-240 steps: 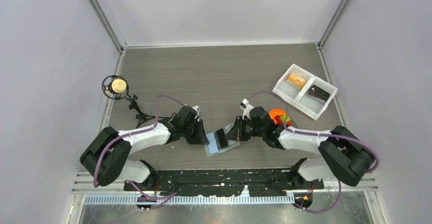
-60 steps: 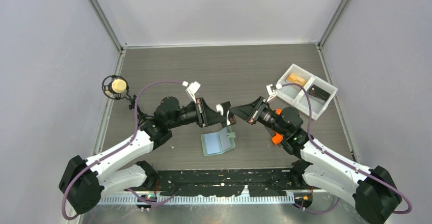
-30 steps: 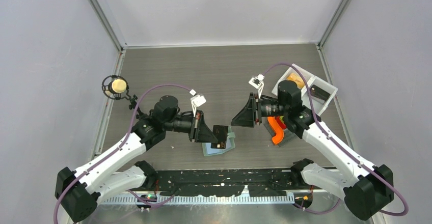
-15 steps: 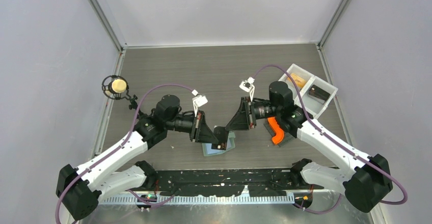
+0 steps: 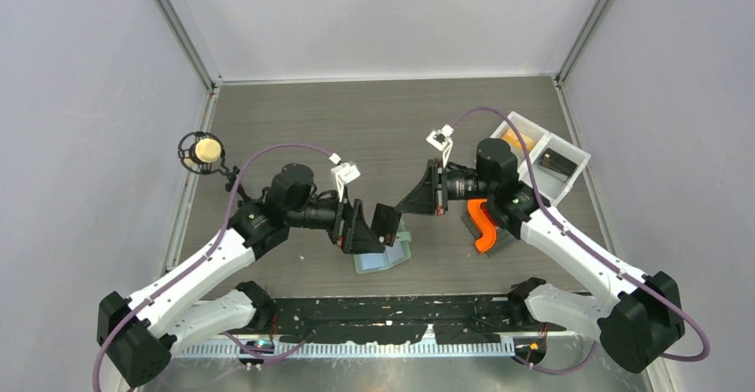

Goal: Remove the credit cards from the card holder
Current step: Place the credit card in the storage box.

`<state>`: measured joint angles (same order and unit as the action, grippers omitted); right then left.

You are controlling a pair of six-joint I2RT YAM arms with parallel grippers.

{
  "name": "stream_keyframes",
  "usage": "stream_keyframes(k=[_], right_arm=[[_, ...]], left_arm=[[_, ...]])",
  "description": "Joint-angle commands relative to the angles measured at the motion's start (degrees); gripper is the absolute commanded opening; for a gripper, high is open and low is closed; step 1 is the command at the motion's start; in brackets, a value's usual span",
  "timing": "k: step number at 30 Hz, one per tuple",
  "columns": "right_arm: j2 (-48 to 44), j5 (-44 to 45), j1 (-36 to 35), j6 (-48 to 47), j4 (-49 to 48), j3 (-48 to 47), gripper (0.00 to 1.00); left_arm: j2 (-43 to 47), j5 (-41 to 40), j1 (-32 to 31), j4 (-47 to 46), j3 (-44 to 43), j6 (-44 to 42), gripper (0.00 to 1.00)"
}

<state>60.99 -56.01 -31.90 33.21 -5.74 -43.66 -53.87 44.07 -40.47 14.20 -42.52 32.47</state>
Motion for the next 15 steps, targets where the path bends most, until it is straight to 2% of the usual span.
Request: stream_keyframes(k=[1,8,11,15], right_arm=[[-1.3,5.3,5.3,-1.6,2.3,-4.0,0.05],[-3.5,19.7,19.3,-1.4,5.1,-2.7,0.05],[-5.3,28.1,24.0,1.4,1.5,1.6,0.05],[-6.1,34.9,32.0,2.4,-0.6,3.4,0.05]], left_arm=[[2.4,-8.7,0.3,8.6,-4.9,-5.5,1.00],[3.5,-23.5,0.4,20.6,-10.6,-11.6,1.00],[2.6,-28.1,0.4,26.0,-13.6,-14.1,1.00],[1.4,-36.5,0.4,33.4,-18.0,-16.2,1.00]])
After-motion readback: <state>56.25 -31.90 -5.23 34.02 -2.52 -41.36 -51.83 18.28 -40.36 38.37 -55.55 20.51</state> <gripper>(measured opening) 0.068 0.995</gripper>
